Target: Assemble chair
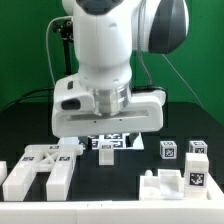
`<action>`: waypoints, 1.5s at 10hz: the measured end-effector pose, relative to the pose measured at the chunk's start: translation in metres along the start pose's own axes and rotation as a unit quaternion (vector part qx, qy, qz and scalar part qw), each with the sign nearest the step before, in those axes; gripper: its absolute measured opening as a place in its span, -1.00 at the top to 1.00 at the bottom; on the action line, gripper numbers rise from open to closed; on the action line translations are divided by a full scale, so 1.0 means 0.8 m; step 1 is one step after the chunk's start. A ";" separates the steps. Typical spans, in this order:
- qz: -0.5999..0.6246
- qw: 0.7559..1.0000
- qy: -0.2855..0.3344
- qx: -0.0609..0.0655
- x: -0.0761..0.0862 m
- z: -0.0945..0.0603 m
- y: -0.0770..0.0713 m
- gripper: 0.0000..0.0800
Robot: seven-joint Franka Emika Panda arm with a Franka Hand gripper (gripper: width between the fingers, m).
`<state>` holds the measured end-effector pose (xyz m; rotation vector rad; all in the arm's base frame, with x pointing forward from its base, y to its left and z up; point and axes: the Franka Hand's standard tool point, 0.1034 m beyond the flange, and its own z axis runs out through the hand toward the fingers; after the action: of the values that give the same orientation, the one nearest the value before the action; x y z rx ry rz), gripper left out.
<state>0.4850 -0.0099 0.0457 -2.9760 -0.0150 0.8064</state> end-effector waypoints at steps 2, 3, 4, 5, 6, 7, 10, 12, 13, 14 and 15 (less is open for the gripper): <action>0.024 0.995 -0.097 0.000 0.007 -0.007 -0.002 -0.62; 0.023 0.994 -0.111 -0.001 0.012 -0.004 -0.001 -0.62; 0.027 0.989 -0.146 0.004 0.002 -0.001 0.000 -0.62; 0.028 0.989 -0.147 0.003 0.008 0.001 0.002 -0.62; 0.030 0.988 -0.149 0.005 0.006 0.003 0.003 -0.62; 0.035 0.986 -0.163 0.008 0.000 0.017 0.007 -0.62; 0.047 0.980 -0.192 0.008 -0.013 0.048 0.005 -0.62; 0.058 0.978 -0.199 0.006 -0.016 0.053 0.006 -0.62; 0.059 0.978 -0.199 0.006 -0.016 0.053 0.007 -0.34; 0.059 0.978 -0.200 0.006 -0.016 0.053 0.007 0.01; 0.059 0.978 -0.199 0.006 -0.016 0.053 0.008 0.01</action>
Offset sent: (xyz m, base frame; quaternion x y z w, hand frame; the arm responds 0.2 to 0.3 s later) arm 0.0000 0.0000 0.0000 0.0000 -0.1938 0.0000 0.9810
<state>0.4528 -0.0140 0.0153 -2.7694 0.1504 1.3974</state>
